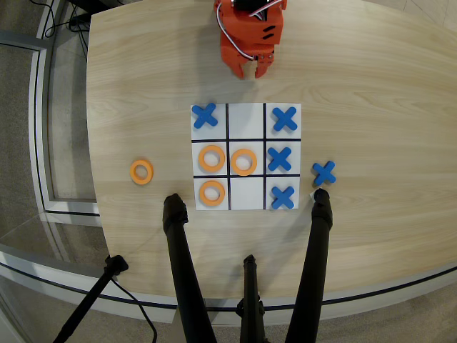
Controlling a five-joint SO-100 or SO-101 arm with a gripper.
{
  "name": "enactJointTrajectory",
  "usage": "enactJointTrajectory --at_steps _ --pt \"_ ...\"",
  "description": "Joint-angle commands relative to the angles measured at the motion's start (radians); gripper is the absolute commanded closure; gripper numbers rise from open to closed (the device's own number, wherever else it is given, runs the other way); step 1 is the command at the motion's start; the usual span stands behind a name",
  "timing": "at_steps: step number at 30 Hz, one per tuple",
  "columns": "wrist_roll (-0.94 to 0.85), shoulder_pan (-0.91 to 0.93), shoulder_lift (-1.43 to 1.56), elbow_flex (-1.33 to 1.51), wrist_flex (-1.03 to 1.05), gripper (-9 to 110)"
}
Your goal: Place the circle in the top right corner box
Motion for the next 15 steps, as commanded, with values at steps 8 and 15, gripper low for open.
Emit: enactJointTrajectory --at_steps 8,15 --pt "-0.003 0.037 0.13 0.135 -0.025 102" --pt "-0.003 0.172 0.13 0.137 -0.008 101"
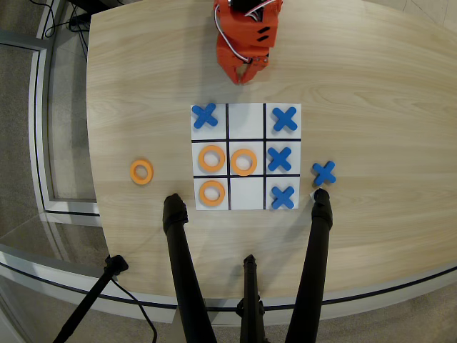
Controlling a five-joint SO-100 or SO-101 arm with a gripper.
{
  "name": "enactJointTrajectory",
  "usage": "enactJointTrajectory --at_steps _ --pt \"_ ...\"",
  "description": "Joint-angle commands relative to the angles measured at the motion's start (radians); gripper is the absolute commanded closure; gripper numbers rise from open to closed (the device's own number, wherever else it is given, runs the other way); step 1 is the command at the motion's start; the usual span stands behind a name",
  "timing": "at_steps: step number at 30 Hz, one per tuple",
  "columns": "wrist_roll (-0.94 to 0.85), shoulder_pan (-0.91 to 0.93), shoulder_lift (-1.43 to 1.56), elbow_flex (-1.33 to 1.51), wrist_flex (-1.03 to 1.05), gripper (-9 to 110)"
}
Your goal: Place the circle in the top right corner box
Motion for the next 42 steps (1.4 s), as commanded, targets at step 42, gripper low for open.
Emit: enactJointTrajectory --at_steps 42 --pt "0.006 1.47 0.041 0.057 0.012 101"
